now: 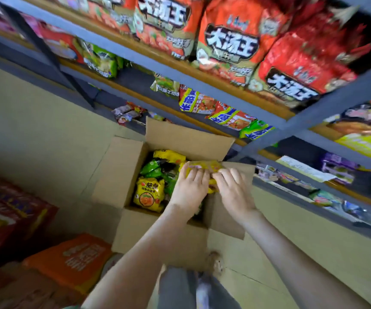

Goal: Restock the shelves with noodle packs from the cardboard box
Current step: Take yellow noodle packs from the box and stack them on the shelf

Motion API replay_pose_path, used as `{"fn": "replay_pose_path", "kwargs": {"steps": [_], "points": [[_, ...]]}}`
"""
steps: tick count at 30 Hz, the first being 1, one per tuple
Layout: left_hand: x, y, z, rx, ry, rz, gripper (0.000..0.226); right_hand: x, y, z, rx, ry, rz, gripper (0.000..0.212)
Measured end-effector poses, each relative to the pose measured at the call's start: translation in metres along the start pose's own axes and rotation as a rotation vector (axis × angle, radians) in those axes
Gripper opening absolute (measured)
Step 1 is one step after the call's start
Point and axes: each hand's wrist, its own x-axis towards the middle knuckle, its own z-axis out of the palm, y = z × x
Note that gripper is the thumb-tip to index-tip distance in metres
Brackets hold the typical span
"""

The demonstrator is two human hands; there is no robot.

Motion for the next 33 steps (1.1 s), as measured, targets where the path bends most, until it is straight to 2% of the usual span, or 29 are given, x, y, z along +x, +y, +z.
{"fn": "replay_pose_path", "kwargs": {"steps": [4, 6, 11, 14, 18, 21, 22, 24, 28, 33], "points": [[0.004, 0.042, -0.055, 0.019, 0.094, 0.135, 0.036, -0.023, 0.018, -0.066, -0.018, 0.006, 0.001, 0.045], [0.005, 0.070, -0.075, 0.032, 0.139, 0.192, 0.035, -0.037, 0.031, -0.097, -0.049, -0.030, 0.023, 0.049], [0.005, 0.159, -0.129, 0.066, 0.227, 0.342, 0.036, -0.095, 0.069, -0.187, -0.089, 0.040, 0.014, 0.036], [0.009, 0.223, -0.166, 0.091, 0.308, 0.430, 0.036, -0.136, 0.095, -0.250, -0.126, 0.073, 0.061, 0.052], [0.023, 0.302, -0.208, 0.097, 0.410, 0.520, 0.040, -0.182, 0.137, -0.328, -0.217, 0.193, 0.088, 0.041], [0.036, 0.351, -0.239, 0.082, 0.516, 0.585, 0.030, -0.206, 0.165, -0.378, -0.270, 0.222, 0.136, 0.055], [0.042, 0.365, -0.248, 0.072, 0.529, 0.605, 0.032, -0.211, 0.174, -0.392, -0.277, 0.234, 0.149, 0.057], [0.055, 0.390, -0.264, 0.053, 0.539, 0.622, 0.051, -0.218, 0.192, -0.419, -0.287, 0.261, 0.181, 0.058], [0.089, 0.432, -0.289, -0.027, 0.603, 0.724, 0.064, -0.229, 0.232, -0.457, -0.313, 0.344, 0.220, 0.055], [0.136, 0.474, -0.305, -0.165, 0.733, 0.742, 0.062, -0.234, 0.286, -0.495, -0.387, 0.448, 0.217, 0.039]]}}
